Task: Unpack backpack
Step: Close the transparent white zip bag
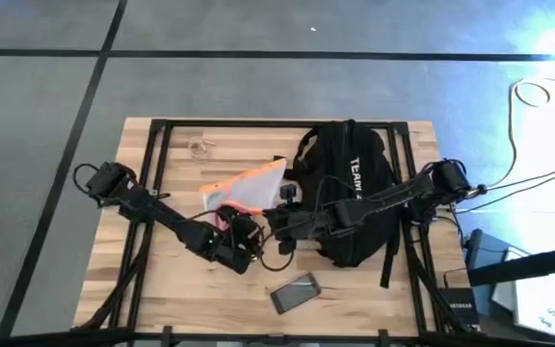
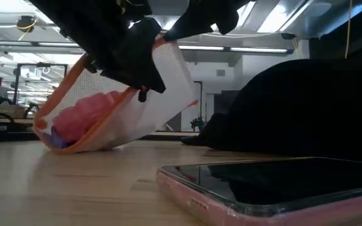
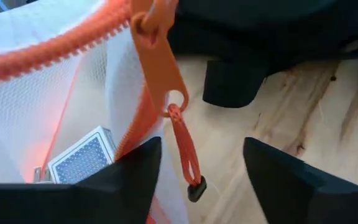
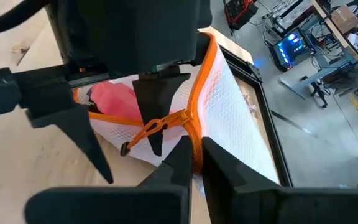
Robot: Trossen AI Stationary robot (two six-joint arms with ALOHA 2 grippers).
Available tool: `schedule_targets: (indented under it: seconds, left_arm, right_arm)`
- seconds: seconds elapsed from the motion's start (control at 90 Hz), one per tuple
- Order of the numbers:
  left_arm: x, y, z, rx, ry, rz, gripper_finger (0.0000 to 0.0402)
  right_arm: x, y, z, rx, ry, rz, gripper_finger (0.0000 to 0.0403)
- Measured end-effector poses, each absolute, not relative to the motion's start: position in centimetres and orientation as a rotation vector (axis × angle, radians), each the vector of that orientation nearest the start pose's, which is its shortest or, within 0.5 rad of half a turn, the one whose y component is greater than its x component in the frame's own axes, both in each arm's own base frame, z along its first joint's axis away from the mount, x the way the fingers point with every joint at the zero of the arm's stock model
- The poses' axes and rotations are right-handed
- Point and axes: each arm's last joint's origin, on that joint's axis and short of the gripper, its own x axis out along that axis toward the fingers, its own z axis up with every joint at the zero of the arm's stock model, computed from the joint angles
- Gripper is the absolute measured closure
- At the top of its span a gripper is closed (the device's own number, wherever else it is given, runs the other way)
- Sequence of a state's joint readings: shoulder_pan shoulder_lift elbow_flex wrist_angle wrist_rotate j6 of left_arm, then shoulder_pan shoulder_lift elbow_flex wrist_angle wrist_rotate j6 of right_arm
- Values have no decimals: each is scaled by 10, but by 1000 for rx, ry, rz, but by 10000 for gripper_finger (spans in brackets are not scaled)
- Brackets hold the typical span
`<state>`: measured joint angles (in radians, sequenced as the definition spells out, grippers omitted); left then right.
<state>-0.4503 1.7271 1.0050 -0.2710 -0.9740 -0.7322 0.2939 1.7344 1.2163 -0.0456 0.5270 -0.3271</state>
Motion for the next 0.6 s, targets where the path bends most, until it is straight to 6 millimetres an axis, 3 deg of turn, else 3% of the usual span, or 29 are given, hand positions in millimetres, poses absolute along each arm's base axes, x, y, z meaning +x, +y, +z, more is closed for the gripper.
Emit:
schedule_targets:
  seconds: [0.344, 0.6]
  left_arm:
    - [306, -128, 176, -14, 588, 623, 384]
    - [301, -136, 179, -4, 587, 598, 397]
  right_arm:
    - [372, 97, 245, -543, 555, -135, 400]
    - [370, 97, 243, -554, 579, -141, 400]
